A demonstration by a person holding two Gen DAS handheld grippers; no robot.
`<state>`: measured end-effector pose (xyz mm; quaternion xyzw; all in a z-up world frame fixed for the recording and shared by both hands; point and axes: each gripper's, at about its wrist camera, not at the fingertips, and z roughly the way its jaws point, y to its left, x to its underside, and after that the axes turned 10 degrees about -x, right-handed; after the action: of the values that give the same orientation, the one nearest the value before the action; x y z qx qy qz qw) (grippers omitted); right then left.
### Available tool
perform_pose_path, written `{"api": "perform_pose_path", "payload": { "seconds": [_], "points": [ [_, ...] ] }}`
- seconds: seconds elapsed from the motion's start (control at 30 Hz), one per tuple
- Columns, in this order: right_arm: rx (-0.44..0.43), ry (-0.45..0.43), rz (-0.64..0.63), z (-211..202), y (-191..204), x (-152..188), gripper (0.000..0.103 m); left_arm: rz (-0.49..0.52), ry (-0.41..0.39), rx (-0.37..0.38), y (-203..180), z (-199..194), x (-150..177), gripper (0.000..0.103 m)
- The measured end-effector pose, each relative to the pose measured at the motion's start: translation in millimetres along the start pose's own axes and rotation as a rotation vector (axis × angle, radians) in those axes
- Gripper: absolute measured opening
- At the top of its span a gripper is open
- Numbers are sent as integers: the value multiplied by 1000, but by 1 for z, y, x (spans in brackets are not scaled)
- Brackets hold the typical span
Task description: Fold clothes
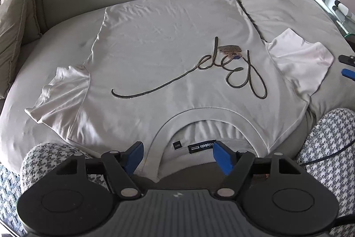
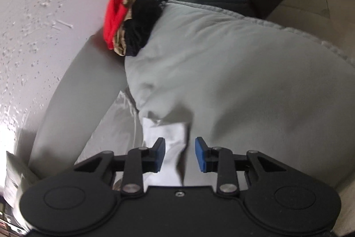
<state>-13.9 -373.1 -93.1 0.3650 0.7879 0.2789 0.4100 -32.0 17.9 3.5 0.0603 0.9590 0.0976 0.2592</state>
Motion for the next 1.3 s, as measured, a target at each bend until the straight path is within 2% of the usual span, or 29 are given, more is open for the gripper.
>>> {"api": "perform_pose_path", "payload": {
  "seconds": [0.17,0.23,0.4,0.57,0.7,0.87,0.97,1.2,1.3],
  "points": [
    [-36,19,16,22,-17,-9,25,10,8,-19,0,5,-1,71],
    [-46,46,-19,30,-16,-10,25,11,11,-20,0,6,-1,71],
    [-53,48,-67,42,-13,-11,24,19,12,-18,-3,8,0,71],
    [-92,37,-68,45,-11,-13,4,11,9,-14,1,8,1,71],
    [-96,-2,-113,33,2,-10,3,-11,8,-11,7,9,3,71],
    [-37,-20,-288,26,42,3,3,-31,5,6,15,9,6,71],
    [-16,3,-479,29,80,26,3,-44,2,15,19,9,8,71],
    [-42,110,-913,40,162,107,3,-90,-2,18,33,10,12,71],
    [-30,205,-1029,50,173,142,3,-109,4,17,38,12,13,70]
  ]
}}
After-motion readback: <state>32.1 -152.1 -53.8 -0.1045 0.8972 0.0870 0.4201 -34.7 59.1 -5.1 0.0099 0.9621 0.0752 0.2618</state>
